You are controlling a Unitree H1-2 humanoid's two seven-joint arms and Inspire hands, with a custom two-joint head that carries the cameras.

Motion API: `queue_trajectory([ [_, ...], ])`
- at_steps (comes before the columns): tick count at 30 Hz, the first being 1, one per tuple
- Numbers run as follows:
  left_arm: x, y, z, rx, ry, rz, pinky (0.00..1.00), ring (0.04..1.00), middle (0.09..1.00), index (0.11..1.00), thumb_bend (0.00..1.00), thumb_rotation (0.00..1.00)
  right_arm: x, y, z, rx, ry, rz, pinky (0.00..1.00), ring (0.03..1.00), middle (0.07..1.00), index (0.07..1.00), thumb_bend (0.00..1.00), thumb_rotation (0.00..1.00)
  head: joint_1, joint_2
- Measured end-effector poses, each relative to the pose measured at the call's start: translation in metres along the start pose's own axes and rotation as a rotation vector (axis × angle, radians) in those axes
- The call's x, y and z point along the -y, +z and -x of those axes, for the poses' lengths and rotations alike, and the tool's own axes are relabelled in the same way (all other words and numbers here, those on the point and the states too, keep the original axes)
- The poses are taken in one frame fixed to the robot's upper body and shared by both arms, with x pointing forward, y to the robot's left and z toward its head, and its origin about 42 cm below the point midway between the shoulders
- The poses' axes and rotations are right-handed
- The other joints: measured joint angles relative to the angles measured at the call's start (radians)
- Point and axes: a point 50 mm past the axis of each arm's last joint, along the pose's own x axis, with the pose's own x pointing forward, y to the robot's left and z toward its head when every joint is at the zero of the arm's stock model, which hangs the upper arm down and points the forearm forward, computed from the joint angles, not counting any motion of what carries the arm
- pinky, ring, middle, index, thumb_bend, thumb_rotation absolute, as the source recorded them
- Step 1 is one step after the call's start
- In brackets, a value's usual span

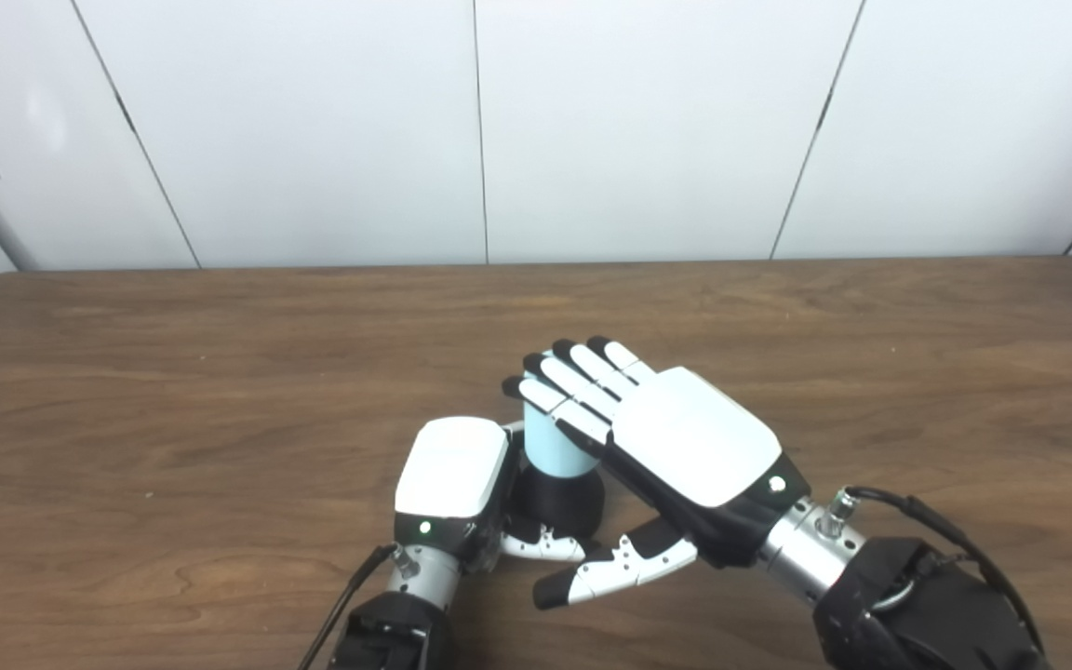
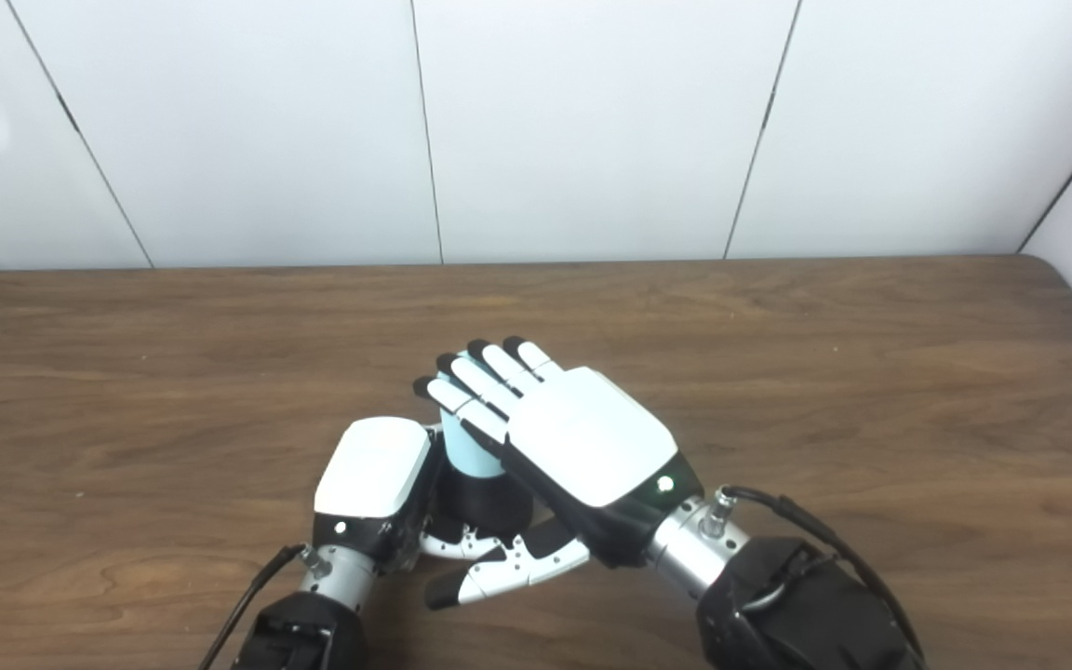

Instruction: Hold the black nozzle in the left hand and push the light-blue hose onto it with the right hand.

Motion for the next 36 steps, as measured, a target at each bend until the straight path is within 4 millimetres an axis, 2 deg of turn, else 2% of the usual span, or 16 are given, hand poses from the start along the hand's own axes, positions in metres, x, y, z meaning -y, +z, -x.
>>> queue_trajectory([
  [8, 0.0, 0.0, 0.0, -0.002, -0.002, -0.001, 0.47, 0.539, 0.466, 0.504, 0.52, 0.0, 0.007, -0.005, -0.001, 0.002, -0.069, -0.041, 1.0, 1.0, 0.987, 0.962, 0.67, 1.0, -0.005, -0.002],
  [10, 0.0, 0.0, 0.0, -0.002, -0.002, -0.002, 0.44, 0.508, 0.446, 0.508, 0.52, 0.0, 0.01, -0.007, -0.003, 0.002, -0.081, -0.036, 1.0, 1.0, 0.987, 0.956, 0.68, 1.0, -0.002, 0.0],
  [17, 0.0, 0.0, 0.0, -0.007, -0.001, -0.001, 0.45, 0.525, 0.452, 0.509, 0.52, 0.0, 0.015, -0.009, -0.006, 0.008, -0.096, -0.029, 1.0, 1.0, 0.975, 0.941, 0.68, 1.0, -0.002, 0.002],
  [20, 0.0, 0.001, 0.0, -0.006, -0.002, -0.003, 0.44, 0.508, 0.447, 0.509, 0.52, 0.0, 0.013, -0.01, -0.007, 0.004, -0.089, -0.031, 1.0, 1.0, 0.968, 0.929, 0.68, 1.0, -0.002, 0.003],
  [21, 0.0, 0.001, 0.0, -0.005, -0.002, -0.004, 0.43, 0.477, 0.452, 0.509, 0.51, 0.0, 0.013, -0.01, -0.007, 0.003, -0.088, -0.031, 1.0, 1.0, 0.967, 0.926, 0.68, 1.0, -0.002, 0.003],
  [22, 0.0, 0.001, 0.0, -0.005, -0.001, -0.005, 0.42, 0.398, 0.465, 0.509, 0.5, 0.0, 0.013, -0.01, -0.007, 0.003, -0.087, -0.031, 1.0, 1.0, 0.966, 0.923, 0.69, 1.0, -0.002, 0.002],
  [25, 0.0, 0.001, 0.0, -0.005, -0.001, -0.006, 0.41, 0.364, 0.467, 0.511, 0.5, 0.0, 0.012, -0.01, -0.008, 0.002, -0.085, -0.031, 1.0, 1.0, 0.969, 0.924, 0.69, 1.0, 0.0, 0.0],
  [33, 0.0, 0.002, 0.0, -0.009, 0.002, -0.014, 0.44, 0.366, 0.473, 0.509, 0.5, 0.0, 0.008, -0.009, -0.01, 0.005, -0.052, -0.024, 1.0, 1.0, 0.976, 0.926, 0.71, 1.0, 0.0, 0.003],
  [36, 0.0, 0.002, 0.0, -0.009, 0.001, -0.014, 0.45, 0.372, 0.479, 0.508, 0.5, 0.0, 0.006, -0.009, -0.01, 0.009, -0.016, -0.021, 1.0, 1.0, 0.952, 0.88, 0.71, 1.0, 0.0, 0.006],
])
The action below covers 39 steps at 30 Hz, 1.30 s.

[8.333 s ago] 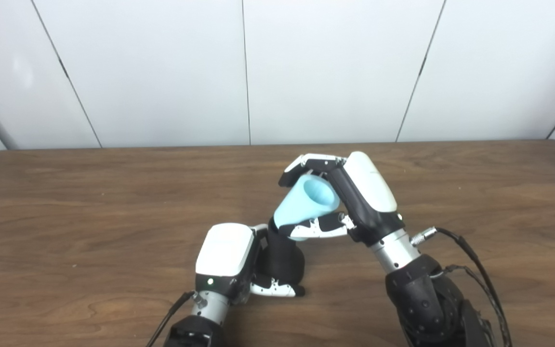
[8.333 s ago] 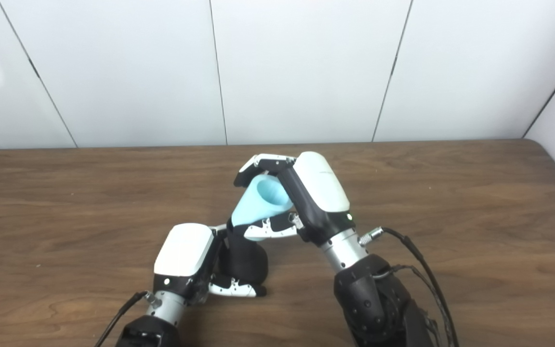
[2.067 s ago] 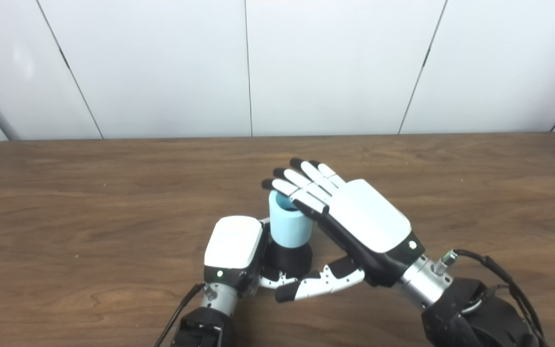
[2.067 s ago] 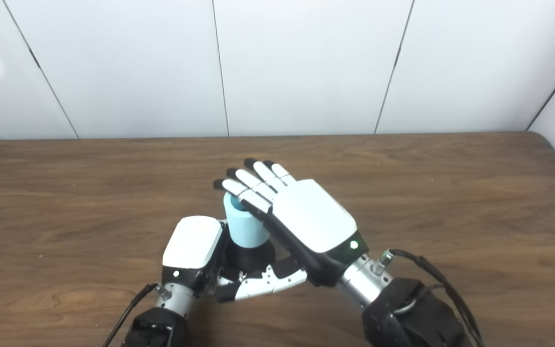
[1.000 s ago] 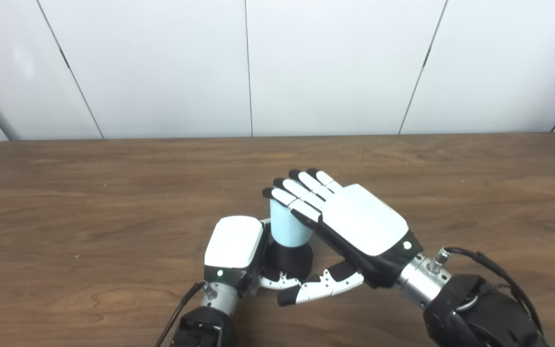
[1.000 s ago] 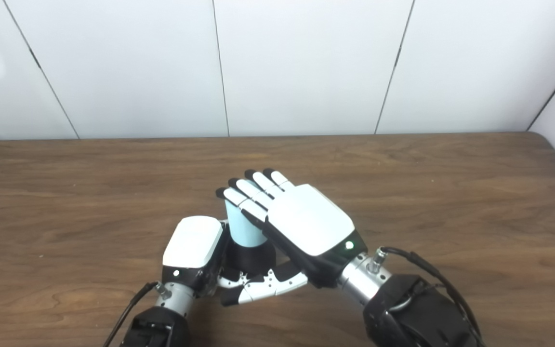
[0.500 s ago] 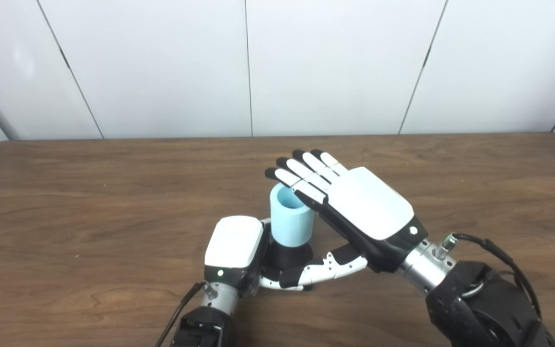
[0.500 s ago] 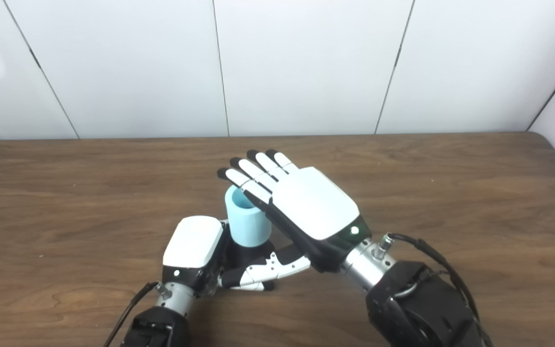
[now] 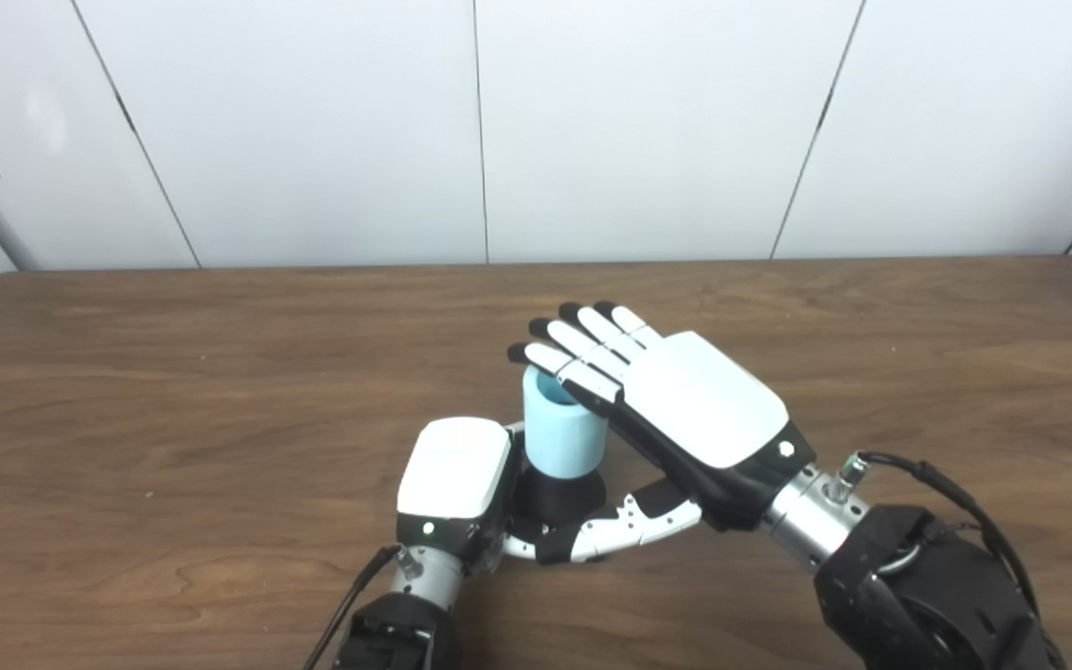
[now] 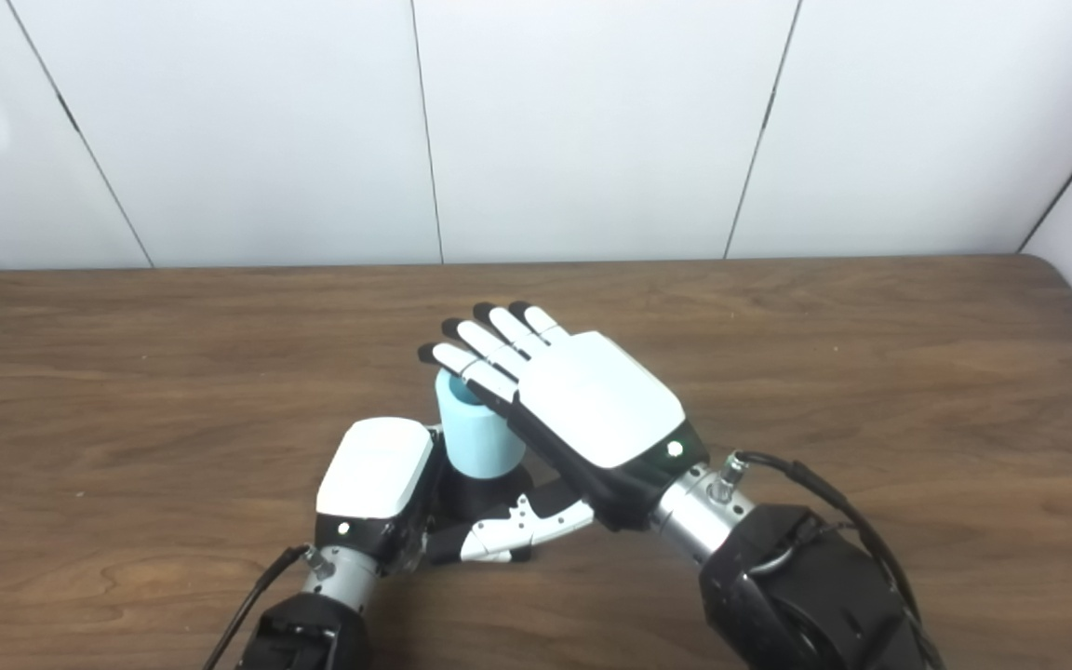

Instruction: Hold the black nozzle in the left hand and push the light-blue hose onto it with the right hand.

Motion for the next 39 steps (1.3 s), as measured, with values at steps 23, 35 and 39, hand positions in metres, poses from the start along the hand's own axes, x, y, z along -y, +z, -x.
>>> queue_trajectory([
  [23, 0.0, 0.001, 0.001, 0.003, -0.002, -0.001, 0.45, 0.366, 0.475, 0.506, 0.5, 0.0, -0.005, 0.002, 0.01, -0.004, 0.021, -0.028, 1.0, 0.991, 0.931, 0.873, 0.7, 1.0, -0.002, 0.012],
  [35, 0.0, 0.002, 0.001, 0.007, -0.003, -0.001, 0.44, 0.373, 0.478, 0.5, 0.5, 0.0, -0.009, 0.003, 0.014, -0.003, 0.008, -0.056, 1.0, 0.98, 0.927, 0.874, 0.68, 1.0, 0.0, 0.014],
  [39, 0.0, 0.002, 0.001, 0.006, -0.004, 0.0, 0.45, 0.375, 0.481, 0.501, 0.5, 0.0, -0.012, 0.002, 0.014, -0.002, 0.003, -0.077, 0.99, 0.972, 0.937, 0.882, 0.66, 1.0, 0.0, 0.015],
])
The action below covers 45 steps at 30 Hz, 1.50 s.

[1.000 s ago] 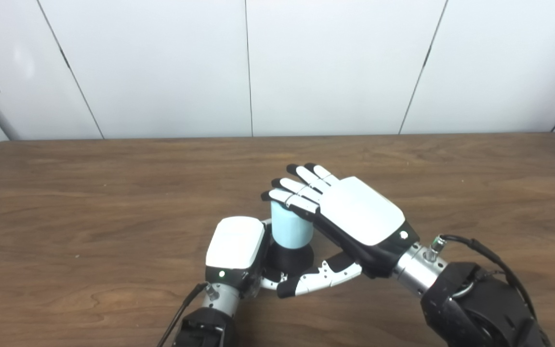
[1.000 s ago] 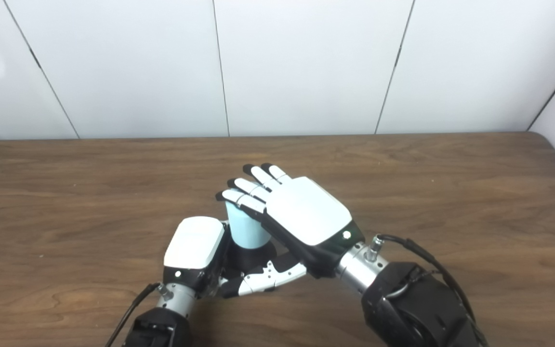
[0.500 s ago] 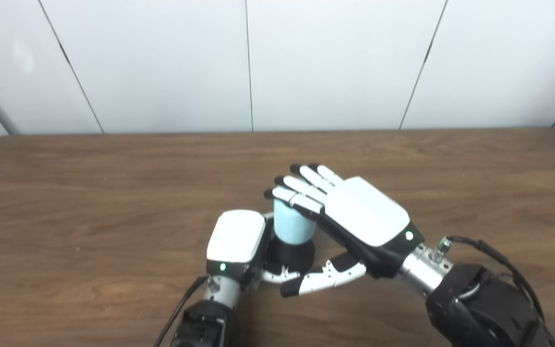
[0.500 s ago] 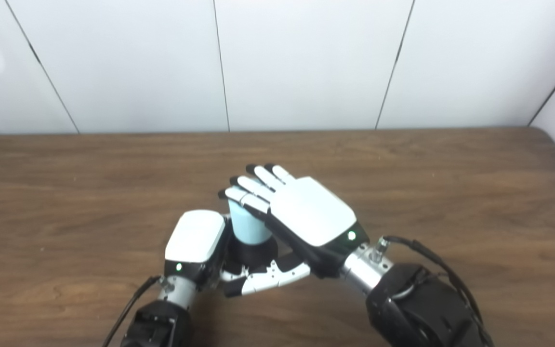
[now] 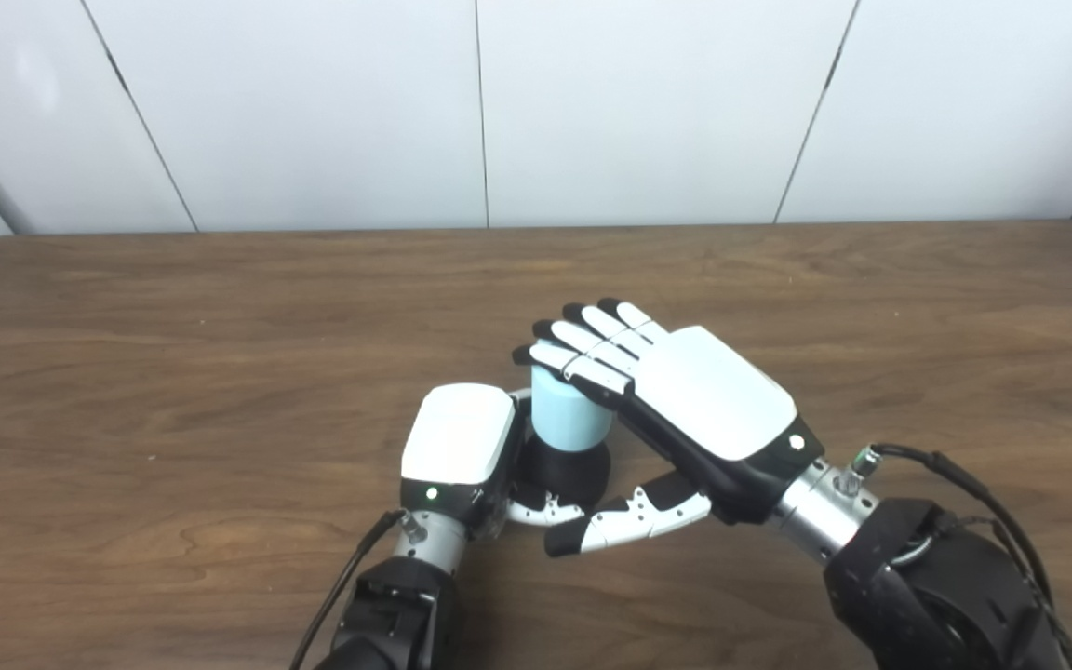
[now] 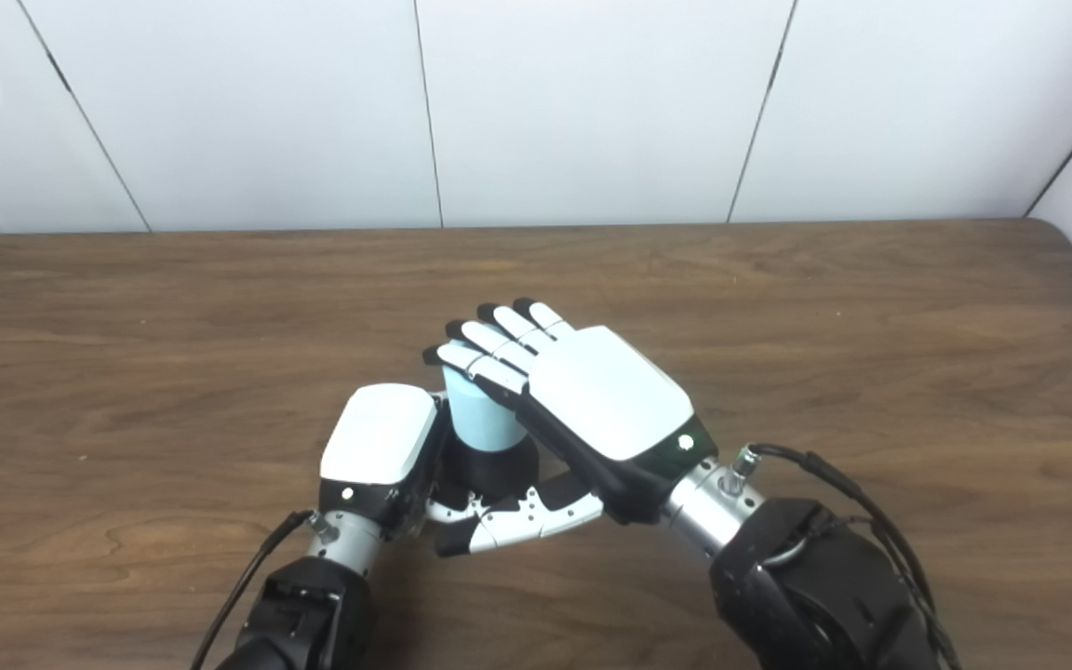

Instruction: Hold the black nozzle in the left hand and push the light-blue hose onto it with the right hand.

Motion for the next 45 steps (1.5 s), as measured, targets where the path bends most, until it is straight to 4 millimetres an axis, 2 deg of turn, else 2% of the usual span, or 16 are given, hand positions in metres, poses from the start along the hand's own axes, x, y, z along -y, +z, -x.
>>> queue_trajectory([
  [4, 0.0, 0.0, 0.0, 0.0, -0.008, 0.0, 0.47, 0.384, 0.491, 0.494, 0.5, 0.0, -0.006, -0.003, -0.002, 0.003, 0.003, -0.037, 1.0, 0.99, 0.972, 0.914, 0.66, 1.0, 0.002, 0.0],
  [13, -0.001, 0.0, 0.0, -0.002, -0.015, 0.003, 0.46, 0.375, 0.478, 0.498, 0.5, 0.0, -0.013, -0.012, -0.003, -0.01, 0.004, -0.035, 1.0, 1.0, 0.99, 0.956, 0.68, 1.0, 0.005, 0.003],
  [36, -0.002, -0.001, 0.0, -0.012, -0.021, 0.002, 0.45, 0.373, 0.477, 0.507, 0.5, 0.0, -0.019, -0.014, -0.008, 0.01, -0.012, -0.025, 1.0, 0.99, 0.979, 0.951, 0.66, 1.0, 0.011, 0.017],
  [38, -0.002, -0.001, 0.0, -0.013, -0.02, -0.001, 0.42, 0.366, 0.473, 0.516, 0.5, 0.0, -0.019, -0.013, -0.008, 0.012, -0.011, -0.024, 1.0, 0.991, 0.981, 0.951, 0.66, 1.0, 0.012, 0.017],
  [45, -0.002, -0.001, 0.001, -0.017, -0.019, -0.003, 0.44, 0.375, 0.482, 0.501, 0.5, 0.0, -0.019, -0.012, -0.01, 0.014, 0.0, -0.02, 1.0, 0.945, 0.958, 0.932, 0.67, 1.0, 0.011, 0.018],
])
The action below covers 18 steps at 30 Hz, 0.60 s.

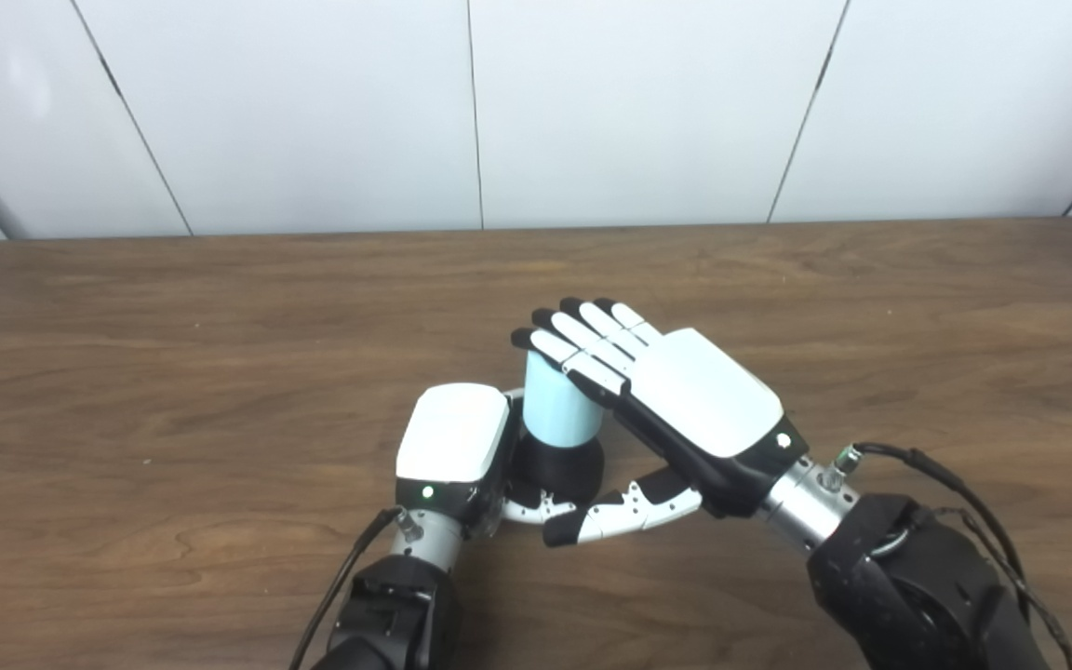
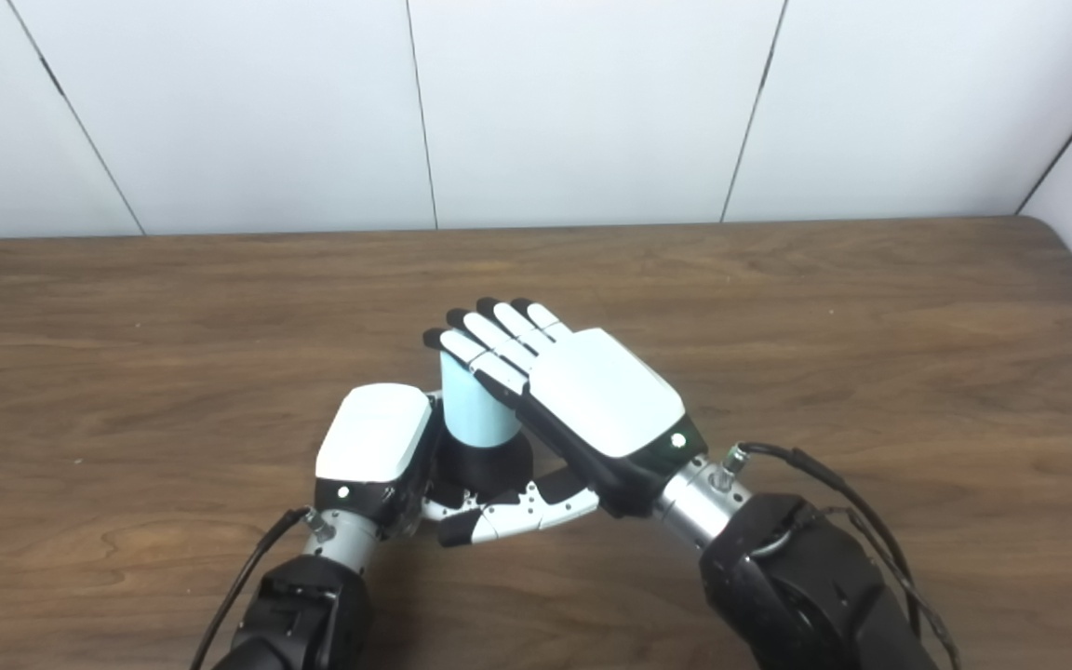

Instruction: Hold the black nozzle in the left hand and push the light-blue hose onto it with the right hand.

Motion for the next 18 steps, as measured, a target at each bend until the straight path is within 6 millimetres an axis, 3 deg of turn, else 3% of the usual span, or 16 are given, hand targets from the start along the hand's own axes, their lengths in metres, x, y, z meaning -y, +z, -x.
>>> queue_trajectory([
  [10, -0.0005, 0.0008, 0.0001, 0.003, -0.003, 0.0, 0.46, 0.383, 0.479, 0.497, 0.5, 0.0, -0.0007, 0.0014, -0.0018, -0.013, 0.021, -0.005, 0.97, 0.912, 0.938, 0.918, 0.68, 1.0, 0.002, 0.005],
  [18, -0.0011, 0.0017, 0.0, 0.004, -0.01, -0.008, 0.45, 0.371, 0.479, 0.504, 0.5, 0.0, 0.001, 0.0008, -0.0024, -0.017, 0.019, -0.008, 0.98, 0.966, 0.957, 0.946, 0.67, 1.0, 0.0, 0.002],
])
